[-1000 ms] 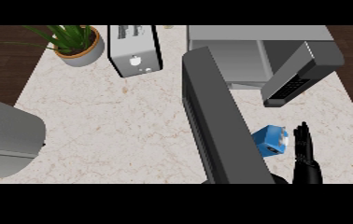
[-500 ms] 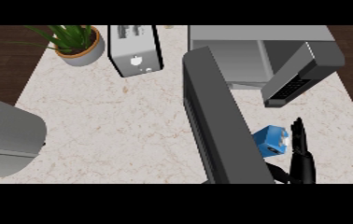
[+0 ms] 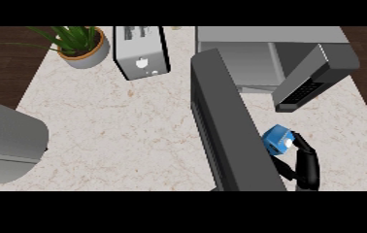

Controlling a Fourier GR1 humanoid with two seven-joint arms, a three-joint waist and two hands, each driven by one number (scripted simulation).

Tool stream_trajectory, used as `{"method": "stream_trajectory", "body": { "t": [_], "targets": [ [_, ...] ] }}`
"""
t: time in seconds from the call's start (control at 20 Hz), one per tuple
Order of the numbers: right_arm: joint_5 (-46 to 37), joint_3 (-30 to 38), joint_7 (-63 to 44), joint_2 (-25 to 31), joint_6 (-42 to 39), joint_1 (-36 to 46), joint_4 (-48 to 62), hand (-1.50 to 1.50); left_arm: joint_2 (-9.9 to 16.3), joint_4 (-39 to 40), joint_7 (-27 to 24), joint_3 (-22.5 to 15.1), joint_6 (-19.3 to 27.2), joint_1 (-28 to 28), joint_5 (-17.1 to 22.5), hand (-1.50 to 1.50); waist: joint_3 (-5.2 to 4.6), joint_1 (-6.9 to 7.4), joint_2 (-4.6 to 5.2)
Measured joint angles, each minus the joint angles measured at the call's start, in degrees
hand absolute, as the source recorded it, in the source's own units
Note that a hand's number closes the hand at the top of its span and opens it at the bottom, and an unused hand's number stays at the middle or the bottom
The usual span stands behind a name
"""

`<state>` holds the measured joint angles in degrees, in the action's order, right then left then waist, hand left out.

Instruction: Pick up the milk, place it into the microwave and close the microwave

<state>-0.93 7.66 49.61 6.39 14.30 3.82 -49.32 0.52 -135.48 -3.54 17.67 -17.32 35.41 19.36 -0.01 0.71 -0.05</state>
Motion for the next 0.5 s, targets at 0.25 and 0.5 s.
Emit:
{"method": "stream_trajectory", "body": {
  "t": [0.25,0.5],
  "targets": [
    [-0.75,0.34,3.89,1.10,-1.36,5.28,4.99,1.50,-0.22,0.43,-0.46,1.04,-1.29,-0.04,0.27,-1.50,-0.06,0.28,0.01],
    [-1.09,-0.71,5.35,7.34,-12.55,13.66,12.08,1.50,0.20,0.33,-0.17,0.51,-1.86,-0.88,0.68,-1.50,0.21,1.94,0.56]
  ]
}}
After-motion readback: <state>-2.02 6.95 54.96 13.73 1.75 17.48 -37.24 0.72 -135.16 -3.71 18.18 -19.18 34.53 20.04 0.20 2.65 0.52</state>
